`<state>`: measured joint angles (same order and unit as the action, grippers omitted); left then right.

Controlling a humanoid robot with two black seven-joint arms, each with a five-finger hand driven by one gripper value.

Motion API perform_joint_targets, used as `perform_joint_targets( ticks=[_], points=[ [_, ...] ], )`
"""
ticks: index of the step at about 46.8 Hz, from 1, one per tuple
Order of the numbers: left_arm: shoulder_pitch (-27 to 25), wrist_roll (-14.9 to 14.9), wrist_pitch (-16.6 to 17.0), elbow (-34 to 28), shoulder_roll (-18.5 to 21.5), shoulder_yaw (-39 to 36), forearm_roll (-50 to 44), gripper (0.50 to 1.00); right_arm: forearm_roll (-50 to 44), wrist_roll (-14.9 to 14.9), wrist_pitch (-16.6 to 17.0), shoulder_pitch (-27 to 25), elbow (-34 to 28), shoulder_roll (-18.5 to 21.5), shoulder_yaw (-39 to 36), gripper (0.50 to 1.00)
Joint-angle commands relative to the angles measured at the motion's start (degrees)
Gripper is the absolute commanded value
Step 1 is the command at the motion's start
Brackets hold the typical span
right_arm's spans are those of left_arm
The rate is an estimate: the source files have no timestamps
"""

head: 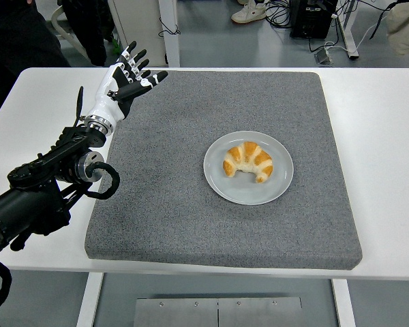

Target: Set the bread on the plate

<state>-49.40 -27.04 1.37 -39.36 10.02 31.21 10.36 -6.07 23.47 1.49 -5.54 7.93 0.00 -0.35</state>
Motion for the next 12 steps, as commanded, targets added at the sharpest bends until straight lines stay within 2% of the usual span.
perform_joint_targets(
  ticks=[1, 12],
  points=[
    [0.2, -0.3, -0.1, 0.9, 0.0, 0.8, 0.0, 0.960, 0.0, 0.0, 0.0, 0.0, 0.0, 0.0, 0.0, 1.000],
    [0.4, -2.8, -0.1, 2.9, 0.0, 0.9, 0.0, 0.960, 0.0, 0.0, 0.0, 0.1, 0.1, 0.0, 0.1, 1.000]
  ],
)
